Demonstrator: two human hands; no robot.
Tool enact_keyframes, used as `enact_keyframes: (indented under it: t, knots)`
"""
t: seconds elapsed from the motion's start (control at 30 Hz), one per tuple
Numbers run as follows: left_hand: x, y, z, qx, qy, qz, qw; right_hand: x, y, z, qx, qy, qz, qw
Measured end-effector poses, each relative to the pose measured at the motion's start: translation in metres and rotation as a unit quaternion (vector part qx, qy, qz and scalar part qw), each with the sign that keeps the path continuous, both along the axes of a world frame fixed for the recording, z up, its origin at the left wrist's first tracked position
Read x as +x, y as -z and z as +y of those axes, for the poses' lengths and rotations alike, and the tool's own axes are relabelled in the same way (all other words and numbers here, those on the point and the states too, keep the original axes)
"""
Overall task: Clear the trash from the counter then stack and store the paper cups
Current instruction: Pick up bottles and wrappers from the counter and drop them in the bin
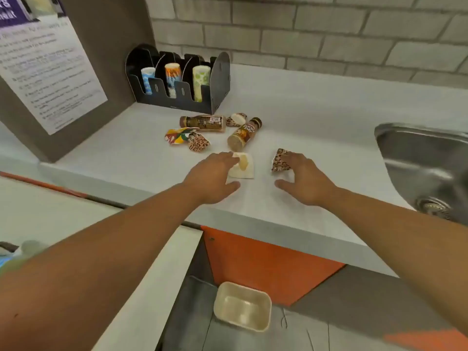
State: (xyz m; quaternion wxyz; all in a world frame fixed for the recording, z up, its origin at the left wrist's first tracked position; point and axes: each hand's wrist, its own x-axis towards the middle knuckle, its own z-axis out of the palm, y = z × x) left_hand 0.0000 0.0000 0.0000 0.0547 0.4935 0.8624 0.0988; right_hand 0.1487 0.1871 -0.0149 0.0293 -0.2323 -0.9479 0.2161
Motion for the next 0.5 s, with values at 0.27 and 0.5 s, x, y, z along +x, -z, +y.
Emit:
enact_keyframes:
  t: [0.27, 0.5]
  knots:
    - [-0.025, 0.030, 0.070, -0.093, -0.042, 0.061, 0.993, -0.042, 0.032, 0.049, 0.029, -0.011, -0.034, 0.999]
    - [-0.018, 0.034, 0.071, -0.059, -0.042, -0.001, 0.997, -0.042, 0.043, 0.057, 0.052, 0.018, 0.054, 0.997]
